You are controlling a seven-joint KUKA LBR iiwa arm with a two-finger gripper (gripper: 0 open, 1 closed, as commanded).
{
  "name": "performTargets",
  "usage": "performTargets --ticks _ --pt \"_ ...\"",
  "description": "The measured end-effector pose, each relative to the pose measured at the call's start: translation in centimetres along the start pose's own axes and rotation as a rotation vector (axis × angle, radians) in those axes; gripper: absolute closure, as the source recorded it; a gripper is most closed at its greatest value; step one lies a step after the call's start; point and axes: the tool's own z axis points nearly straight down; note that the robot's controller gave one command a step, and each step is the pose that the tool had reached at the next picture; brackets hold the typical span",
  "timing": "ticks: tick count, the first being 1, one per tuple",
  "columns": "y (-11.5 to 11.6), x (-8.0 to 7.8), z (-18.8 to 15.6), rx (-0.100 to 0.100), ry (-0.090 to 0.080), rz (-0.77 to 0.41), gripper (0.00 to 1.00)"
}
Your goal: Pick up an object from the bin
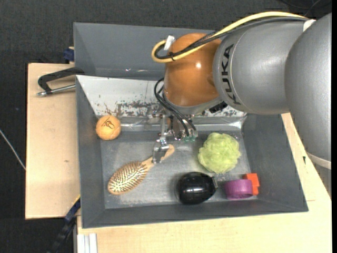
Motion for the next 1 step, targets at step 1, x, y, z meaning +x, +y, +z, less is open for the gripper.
performTargets --ticks 1 --pt "-0.35 -0.10 4.02 0.004 0.006 -0.206 0.00"
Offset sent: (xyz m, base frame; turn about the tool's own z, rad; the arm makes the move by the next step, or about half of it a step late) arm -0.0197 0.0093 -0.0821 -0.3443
